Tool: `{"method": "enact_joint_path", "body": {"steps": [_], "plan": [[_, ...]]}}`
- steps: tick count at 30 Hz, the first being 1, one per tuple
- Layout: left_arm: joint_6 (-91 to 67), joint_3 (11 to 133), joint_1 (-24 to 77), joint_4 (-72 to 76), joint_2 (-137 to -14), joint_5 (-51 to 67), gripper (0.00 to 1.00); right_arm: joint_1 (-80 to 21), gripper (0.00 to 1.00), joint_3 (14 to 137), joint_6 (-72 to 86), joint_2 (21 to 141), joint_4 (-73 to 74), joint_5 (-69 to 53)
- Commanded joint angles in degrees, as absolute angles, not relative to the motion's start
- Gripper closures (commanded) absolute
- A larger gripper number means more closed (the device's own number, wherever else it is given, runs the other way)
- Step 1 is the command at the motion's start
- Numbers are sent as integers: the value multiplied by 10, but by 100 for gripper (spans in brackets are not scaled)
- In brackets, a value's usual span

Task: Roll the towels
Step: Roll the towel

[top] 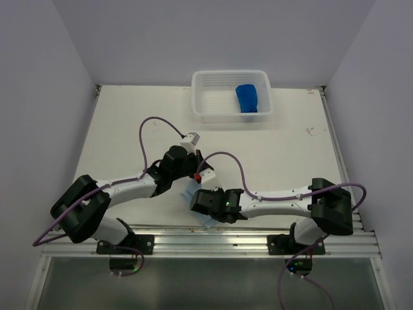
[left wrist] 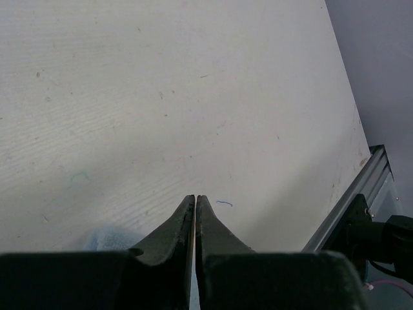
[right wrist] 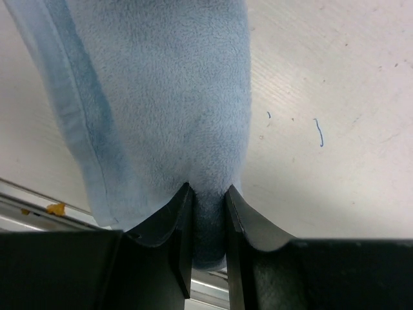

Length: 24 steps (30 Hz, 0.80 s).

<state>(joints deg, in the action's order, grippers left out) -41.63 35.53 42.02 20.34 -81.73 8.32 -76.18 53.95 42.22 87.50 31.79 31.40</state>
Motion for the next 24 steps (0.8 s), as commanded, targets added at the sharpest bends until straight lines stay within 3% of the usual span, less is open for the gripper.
{"method": "enact_joint_path", "body": {"steps": [1, 24], "plan": [[-429, 375, 418, 194, -799, 84, 93, -783, 100, 583, 445, 904, 380, 419], [-453, 396, 417, 192, -786, 122, 93, -868, 100, 747, 502, 1141, 601, 620]]}}
